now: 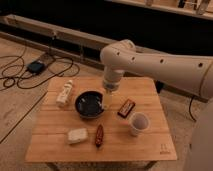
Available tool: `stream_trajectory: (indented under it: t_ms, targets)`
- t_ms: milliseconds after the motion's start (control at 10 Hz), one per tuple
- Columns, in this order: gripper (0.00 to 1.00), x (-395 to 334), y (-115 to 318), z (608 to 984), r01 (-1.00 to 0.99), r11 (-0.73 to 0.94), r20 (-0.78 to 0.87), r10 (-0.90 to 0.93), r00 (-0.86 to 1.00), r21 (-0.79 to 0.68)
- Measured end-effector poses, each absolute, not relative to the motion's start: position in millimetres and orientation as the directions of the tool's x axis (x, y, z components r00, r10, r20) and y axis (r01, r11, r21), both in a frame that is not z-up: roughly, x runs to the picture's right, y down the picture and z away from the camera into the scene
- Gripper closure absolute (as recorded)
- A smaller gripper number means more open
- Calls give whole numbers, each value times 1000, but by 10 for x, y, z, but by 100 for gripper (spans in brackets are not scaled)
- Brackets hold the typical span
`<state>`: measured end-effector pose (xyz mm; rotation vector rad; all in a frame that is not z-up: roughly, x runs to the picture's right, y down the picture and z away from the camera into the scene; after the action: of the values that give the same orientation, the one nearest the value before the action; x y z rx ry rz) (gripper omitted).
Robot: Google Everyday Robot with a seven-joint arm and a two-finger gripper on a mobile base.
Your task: Place the bottle in the ceramic bowl
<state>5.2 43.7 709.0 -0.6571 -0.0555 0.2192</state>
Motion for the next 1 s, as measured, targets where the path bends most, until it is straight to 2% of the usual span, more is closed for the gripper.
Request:
stream_trajectory:
  t_ms: [500, 1000]
  targets:
    - [20, -770, 533, 7837, -99, 771, -29, 105, 994, -629]
    - [20, -1399, 424, 8501, -92, 740, 7, 130, 992, -666]
